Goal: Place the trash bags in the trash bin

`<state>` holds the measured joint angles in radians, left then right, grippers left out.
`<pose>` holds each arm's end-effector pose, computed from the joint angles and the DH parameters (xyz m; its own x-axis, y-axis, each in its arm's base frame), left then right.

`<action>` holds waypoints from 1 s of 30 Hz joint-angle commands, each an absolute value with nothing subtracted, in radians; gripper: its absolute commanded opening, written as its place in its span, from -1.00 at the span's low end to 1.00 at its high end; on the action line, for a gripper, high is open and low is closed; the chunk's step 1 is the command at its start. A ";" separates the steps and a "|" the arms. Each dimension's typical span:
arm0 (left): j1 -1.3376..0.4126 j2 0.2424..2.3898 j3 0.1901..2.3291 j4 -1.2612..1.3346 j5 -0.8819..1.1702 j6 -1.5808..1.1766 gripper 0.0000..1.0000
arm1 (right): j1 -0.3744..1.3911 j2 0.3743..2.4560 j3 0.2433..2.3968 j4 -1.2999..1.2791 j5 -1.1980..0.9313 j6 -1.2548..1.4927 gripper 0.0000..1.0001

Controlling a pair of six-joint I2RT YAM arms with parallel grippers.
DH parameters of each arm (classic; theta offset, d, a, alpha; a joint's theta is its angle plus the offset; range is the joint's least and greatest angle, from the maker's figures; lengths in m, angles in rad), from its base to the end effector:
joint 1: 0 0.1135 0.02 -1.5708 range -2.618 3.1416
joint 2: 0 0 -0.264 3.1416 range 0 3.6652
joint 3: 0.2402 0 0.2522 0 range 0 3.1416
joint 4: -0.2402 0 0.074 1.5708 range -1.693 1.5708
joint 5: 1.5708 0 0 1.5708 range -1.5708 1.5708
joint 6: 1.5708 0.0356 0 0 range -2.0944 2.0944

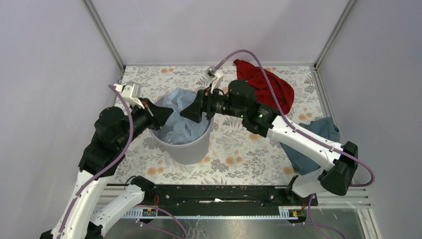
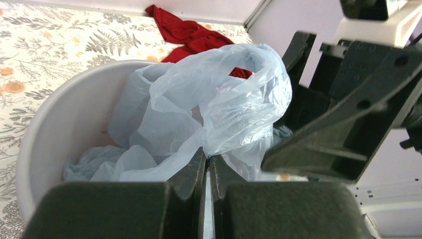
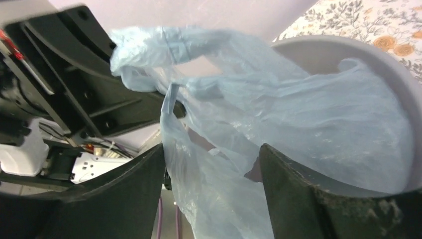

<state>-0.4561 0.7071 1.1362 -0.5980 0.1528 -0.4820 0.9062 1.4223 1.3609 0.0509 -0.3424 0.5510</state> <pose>0.1096 -0.0598 0.4231 -0.3980 -0.3151 -0.8616 0.4351 0.7620 -0.4796 0.1982 0.2724 0.4183 -0.5021 0.1588 -0.8501 -0.8048 0.2741 0.5265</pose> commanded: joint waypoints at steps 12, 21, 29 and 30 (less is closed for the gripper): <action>-0.456 0.639 1.177 -0.696 -0.161 -0.551 -1.00 | 1.180 1.348 1.389 -0.132 0.478 0.230 -0.09; -0.456 0.555 1.184 -0.914 -0.380 -0.645 -0.58 | 1.180 1.303 1.340 -0.029 0.329 0.251 -1.00; -0.456 0.671 1.344 -0.962 -0.290 -0.636 0.96 | 1.180 1.365 1.428 -0.028 0.172 0.268 -1.00; -0.456 0.689 1.367 -0.955 -0.263 -0.623 0.98 | 1.180 1.367 1.429 -0.027 0.165 0.269 -1.00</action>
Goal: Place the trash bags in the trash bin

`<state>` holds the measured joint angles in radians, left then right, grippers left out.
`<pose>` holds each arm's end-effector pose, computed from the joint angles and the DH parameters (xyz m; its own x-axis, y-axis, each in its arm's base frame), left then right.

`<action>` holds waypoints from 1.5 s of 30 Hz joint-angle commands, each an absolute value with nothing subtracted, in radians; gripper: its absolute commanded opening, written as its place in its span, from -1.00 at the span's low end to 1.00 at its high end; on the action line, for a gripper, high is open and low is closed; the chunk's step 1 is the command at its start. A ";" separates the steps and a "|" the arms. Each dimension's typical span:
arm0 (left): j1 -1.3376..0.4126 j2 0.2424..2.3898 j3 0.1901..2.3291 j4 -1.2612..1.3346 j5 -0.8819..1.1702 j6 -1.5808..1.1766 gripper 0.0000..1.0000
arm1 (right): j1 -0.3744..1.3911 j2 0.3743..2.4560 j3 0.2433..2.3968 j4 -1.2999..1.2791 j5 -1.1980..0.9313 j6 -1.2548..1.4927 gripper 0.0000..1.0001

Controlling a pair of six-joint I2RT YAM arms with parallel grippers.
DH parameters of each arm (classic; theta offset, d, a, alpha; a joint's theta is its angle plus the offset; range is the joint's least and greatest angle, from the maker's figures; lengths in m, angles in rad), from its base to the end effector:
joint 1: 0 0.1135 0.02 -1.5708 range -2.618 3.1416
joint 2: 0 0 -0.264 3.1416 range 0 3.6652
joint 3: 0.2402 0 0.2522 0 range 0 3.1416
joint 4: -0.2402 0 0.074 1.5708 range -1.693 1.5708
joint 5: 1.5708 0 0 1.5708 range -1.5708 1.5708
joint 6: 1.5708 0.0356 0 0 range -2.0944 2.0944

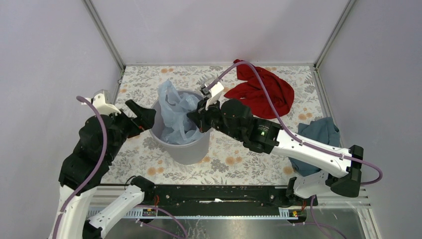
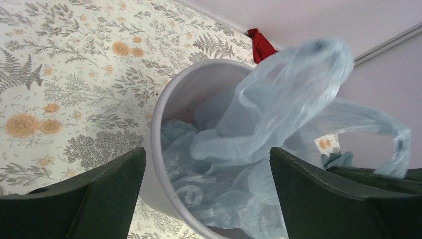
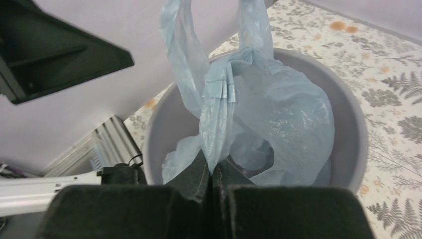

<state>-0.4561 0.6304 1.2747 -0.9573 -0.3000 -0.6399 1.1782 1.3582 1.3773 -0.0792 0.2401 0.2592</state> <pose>0.0669 -0.0211 0.4310 -0.3223 -0.4773 -0.8175 -0.0300 0.8683 -0.4951 0.1289 0.2891 0.4297 -0.2290 0.0978 -0.9685 -0.7738 0.5854 0.2420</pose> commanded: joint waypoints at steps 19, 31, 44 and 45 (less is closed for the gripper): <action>-0.456 0.737 1.337 -0.690 0.099 -0.503 0.98 | 1.180 1.354 1.434 -0.029 0.175 0.269 -1.00; -0.456 0.856 1.400 -0.755 0.102 -0.506 0.98 | 1.180 1.344 1.431 -0.014 0.167 0.285 -1.00; -0.456 0.869 1.374 -0.876 -0.324 -0.519 -0.31 | 1.180 1.288 1.412 -0.092 0.283 0.350 -1.00; -0.456 0.860 1.364 -0.893 -0.336 -0.526 -0.48 | 1.180 1.275 1.402 -0.110 0.306 0.367 -1.00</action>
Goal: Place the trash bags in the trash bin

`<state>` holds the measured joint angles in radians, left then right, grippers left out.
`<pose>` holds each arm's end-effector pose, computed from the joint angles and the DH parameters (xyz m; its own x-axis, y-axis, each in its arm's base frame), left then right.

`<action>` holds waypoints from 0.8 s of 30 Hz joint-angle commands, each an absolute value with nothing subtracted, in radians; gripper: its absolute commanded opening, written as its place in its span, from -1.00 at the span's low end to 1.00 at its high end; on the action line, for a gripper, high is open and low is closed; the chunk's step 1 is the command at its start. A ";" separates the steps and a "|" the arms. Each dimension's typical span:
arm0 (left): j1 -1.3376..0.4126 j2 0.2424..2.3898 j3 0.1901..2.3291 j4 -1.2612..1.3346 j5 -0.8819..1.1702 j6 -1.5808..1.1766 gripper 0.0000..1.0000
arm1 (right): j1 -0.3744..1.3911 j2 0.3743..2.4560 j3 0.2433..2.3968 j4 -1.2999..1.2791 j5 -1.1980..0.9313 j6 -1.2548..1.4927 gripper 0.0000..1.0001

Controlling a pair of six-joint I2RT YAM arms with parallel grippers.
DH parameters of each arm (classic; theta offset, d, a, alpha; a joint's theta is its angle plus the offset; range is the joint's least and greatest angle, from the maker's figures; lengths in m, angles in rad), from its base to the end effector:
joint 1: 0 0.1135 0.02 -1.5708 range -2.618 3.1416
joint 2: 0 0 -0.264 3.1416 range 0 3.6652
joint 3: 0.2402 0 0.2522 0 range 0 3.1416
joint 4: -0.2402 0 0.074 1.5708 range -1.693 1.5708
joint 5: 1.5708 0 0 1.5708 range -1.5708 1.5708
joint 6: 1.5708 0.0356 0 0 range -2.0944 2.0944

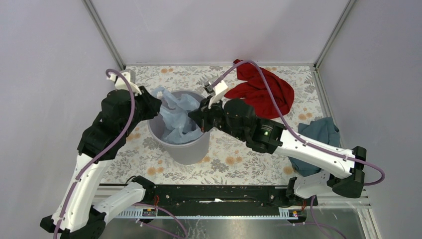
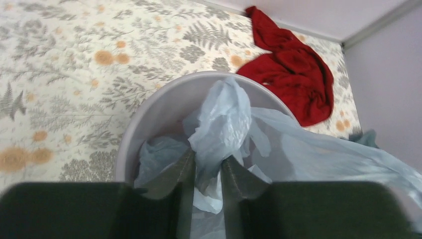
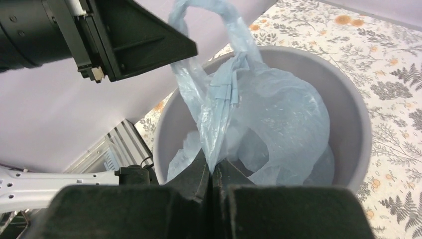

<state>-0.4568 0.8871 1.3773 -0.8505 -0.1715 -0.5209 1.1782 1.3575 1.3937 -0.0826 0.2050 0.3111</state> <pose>0.1312 -0.0577 0.4480 -0.4194 -0.3402 -0.8416 0.0952 0.9055 -0.4135 0.1274 0.2887 0.4353 -0.2700 0.1314 -0.9539 -0.7816 0.5486 0.2968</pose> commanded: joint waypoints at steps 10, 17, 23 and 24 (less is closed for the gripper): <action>-0.456 0.658 1.252 -1.064 -0.379 -0.587 -0.83 | 1.180 1.135 1.274 -0.224 0.389 0.489 -0.85; -0.456 0.624 1.228 -1.112 -0.388 -0.611 -0.93 | 1.180 1.145 1.230 -0.292 0.391 0.585 0.30; -0.456 0.625 1.220 -1.124 -0.419 -0.608 -1.00 | 1.180 1.184 1.257 -0.445 0.386 0.681 0.80; -0.457 0.625 1.218 -1.124 -0.423 -0.609 -1.00 | 1.180 1.180 1.244 -0.443 0.376 0.692 0.83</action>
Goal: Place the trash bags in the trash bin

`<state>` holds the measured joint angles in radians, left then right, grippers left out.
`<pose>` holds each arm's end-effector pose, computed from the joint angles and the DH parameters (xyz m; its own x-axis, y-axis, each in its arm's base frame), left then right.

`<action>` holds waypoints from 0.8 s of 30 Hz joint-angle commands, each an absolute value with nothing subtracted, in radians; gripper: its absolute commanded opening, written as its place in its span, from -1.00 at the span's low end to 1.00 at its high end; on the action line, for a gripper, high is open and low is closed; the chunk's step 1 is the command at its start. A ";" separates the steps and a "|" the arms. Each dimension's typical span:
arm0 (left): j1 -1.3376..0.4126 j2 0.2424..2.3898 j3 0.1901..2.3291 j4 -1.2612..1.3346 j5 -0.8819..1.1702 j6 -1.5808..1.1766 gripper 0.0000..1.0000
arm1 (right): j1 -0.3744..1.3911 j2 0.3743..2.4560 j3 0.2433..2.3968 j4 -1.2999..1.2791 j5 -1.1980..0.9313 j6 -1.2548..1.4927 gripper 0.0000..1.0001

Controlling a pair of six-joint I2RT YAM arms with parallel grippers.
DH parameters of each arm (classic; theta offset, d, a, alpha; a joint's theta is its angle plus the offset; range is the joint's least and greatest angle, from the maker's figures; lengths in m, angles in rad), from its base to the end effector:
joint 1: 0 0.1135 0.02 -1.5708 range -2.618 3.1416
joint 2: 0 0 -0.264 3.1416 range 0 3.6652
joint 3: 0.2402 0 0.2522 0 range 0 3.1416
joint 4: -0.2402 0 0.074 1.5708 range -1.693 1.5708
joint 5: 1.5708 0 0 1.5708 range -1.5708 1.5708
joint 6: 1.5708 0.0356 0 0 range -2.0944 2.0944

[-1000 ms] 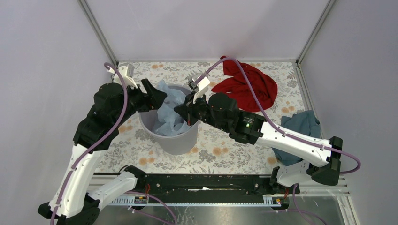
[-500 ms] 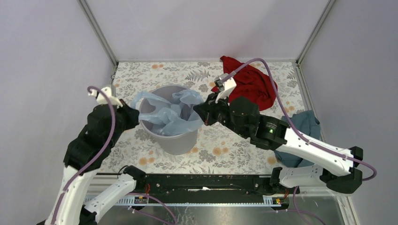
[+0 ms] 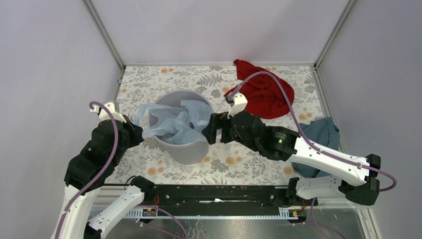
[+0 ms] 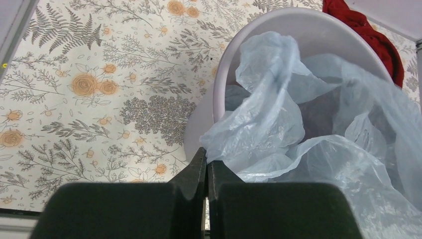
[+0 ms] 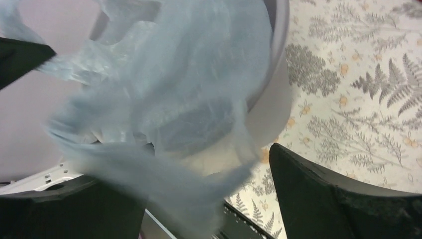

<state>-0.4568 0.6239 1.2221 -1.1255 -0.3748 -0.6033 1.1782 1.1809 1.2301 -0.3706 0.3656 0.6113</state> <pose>0.0658 -0.0178 0.4014 -0.4437 -0.3702 -0.8161 -0.1520 0.9286 -0.3386 0.1124 0.2382 0.3958 -0.5197 0.1459 -0.8418 -0.5309 0.7167 0.4521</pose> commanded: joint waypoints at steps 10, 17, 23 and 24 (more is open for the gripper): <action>-0.456 0.626 1.201 -1.158 -0.479 -0.601 -1.00 | 1.180 1.082 1.105 -0.250 0.255 0.721 0.02; -0.456 0.581 1.158 -1.174 -0.498 -0.615 -1.00 | 1.180 1.052 1.029 -0.189 0.272 0.684 -1.00; -0.457 0.576 1.128 -1.226 -0.588 -0.697 -1.00 | 1.180 1.002 0.960 -0.194 0.253 0.608 -1.00; -0.457 0.568 1.137 -1.238 -0.612 -0.716 -1.00 | 1.180 0.990 0.953 -0.200 0.256 0.600 -1.00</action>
